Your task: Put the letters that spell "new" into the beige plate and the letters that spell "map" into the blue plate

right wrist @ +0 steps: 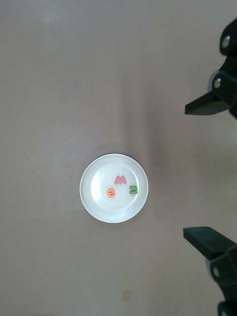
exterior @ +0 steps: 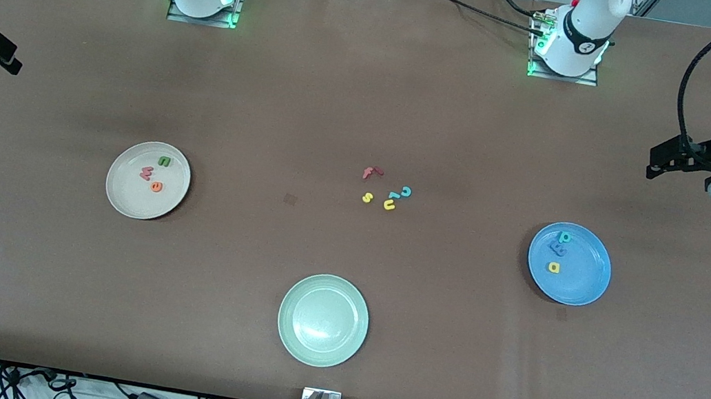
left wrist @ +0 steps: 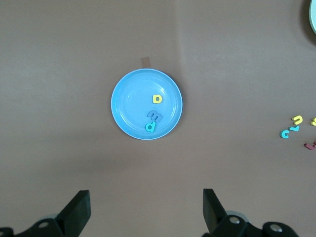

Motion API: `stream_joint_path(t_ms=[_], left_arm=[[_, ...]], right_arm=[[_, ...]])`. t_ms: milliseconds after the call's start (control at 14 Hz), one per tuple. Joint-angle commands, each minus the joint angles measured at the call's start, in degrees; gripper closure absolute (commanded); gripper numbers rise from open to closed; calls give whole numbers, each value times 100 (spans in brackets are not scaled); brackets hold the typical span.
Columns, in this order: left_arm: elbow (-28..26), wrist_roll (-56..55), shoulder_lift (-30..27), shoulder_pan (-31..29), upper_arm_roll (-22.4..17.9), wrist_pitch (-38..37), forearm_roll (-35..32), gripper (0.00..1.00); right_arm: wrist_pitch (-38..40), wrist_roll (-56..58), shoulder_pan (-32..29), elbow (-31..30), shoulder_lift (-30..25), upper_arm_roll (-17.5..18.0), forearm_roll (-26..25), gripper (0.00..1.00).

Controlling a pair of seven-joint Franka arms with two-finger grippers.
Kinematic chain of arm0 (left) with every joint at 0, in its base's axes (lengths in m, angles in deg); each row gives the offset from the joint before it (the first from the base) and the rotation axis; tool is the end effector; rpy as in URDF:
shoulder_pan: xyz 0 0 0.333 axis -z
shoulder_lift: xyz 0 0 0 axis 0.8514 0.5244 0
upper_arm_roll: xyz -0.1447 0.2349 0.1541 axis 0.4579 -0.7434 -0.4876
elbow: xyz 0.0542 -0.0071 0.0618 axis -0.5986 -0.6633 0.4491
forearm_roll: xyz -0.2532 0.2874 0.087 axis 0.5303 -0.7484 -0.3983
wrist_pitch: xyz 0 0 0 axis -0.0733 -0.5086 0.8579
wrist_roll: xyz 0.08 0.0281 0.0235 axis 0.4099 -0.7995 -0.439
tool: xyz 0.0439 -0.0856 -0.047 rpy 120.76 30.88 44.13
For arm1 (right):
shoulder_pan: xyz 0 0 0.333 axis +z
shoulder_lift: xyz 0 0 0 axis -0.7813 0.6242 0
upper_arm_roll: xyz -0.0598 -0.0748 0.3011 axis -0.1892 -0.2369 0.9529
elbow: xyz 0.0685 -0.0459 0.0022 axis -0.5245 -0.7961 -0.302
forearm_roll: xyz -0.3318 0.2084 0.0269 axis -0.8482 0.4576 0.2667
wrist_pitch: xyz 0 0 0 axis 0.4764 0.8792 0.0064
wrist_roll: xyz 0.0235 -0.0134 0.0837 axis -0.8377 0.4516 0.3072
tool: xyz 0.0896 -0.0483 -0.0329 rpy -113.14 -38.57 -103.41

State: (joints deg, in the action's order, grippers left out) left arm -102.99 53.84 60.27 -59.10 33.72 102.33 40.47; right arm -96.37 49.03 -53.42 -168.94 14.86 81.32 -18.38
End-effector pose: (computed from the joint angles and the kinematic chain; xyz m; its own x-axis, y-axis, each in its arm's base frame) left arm 0.5550 -0.0207 0.5836 0.9976 -0.0645 -0.0237 -0.0643 -0.9979 0.0091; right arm 0.5408 -0.0559 0.6011 0.9957 -0.0930 -0.0008 -0.0930 -0.9957 0.0056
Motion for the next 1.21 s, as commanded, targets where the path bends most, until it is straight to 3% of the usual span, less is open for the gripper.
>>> stream_joint_path(t_ms=[0, 1139], left_arm=[[85, 119, -24, 20, -12, -114, -52, 0], [85, 110, -24, 21, -4, -114, -52, 0]], right_arm=[[-79, 80, 10, -96, -73, 25, -65, 0], [-185, 71, 10, -105, 50, 17, -73, 0]])
